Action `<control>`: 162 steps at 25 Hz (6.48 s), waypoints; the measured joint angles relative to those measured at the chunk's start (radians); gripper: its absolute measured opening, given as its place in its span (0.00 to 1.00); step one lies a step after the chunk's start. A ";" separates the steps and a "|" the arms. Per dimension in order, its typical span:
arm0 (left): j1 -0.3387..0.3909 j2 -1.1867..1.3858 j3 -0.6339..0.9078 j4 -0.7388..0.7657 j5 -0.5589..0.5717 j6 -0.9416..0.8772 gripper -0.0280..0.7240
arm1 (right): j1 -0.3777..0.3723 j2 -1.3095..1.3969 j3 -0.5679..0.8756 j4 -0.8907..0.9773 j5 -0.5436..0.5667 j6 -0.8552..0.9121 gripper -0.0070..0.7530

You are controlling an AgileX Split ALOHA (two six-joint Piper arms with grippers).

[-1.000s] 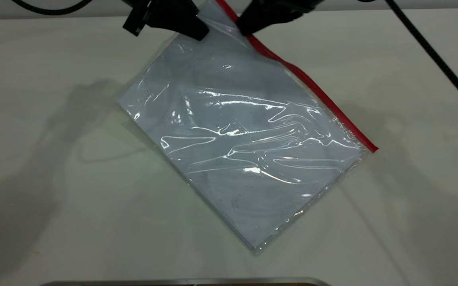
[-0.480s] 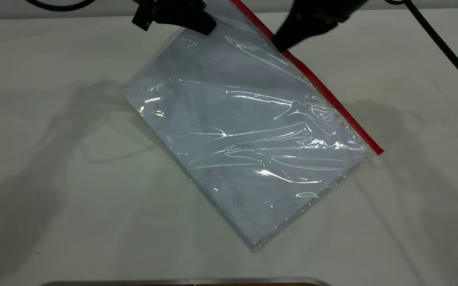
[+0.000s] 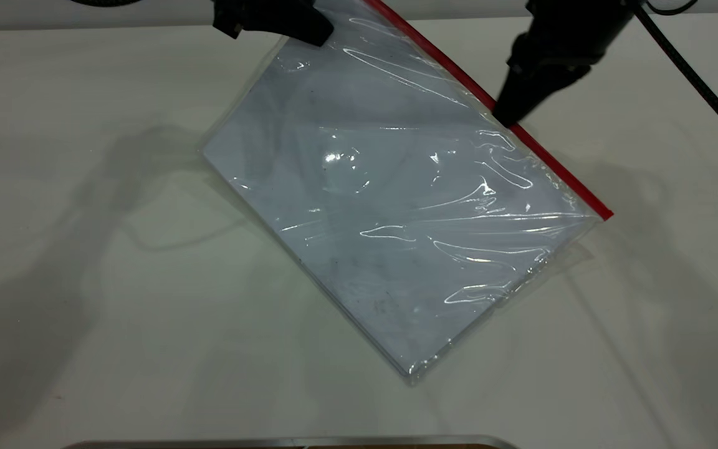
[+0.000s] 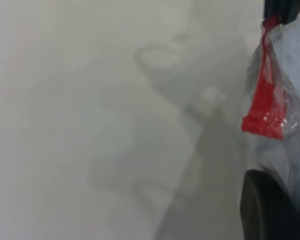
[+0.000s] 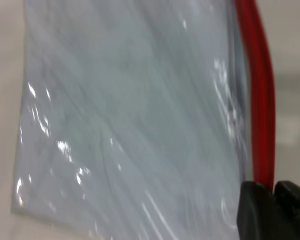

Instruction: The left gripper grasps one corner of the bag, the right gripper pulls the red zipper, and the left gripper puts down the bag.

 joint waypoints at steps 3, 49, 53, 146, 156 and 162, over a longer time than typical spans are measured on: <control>0.002 0.000 0.000 0.028 -0.027 -0.014 0.11 | -0.003 0.000 0.000 -0.083 0.059 0.085 0.07; 0.023 -0.713 0.000 1.067 0.107 -1.548 0.80 | -0.009 -0.635 -0.292 -0.342 0.356 0.448 0.70; 0.023 -0.845 0.000 1.075 0.248 -1.568 0.80 | -0.009 -0.821 -0.294 -0.363 0.411 0.522 0.70; 0.150 -2.449 1.284 1.045 0.218 -1.847 0.79 | -0.009 -2.207 0.924 -0.344 0.434 0.611 0.70; 0.150 -2.449 1.284 1.045 0.218 -1.847 0.79 | -0.172 -2.214 0.924 -0.331 0.434 0.611 0.70; 0.150 -2.450 1.284 1.045 0.218 -1.847 0.79 | -0.248 -2.247 0.924 -0.331 0.435 0.615 0.70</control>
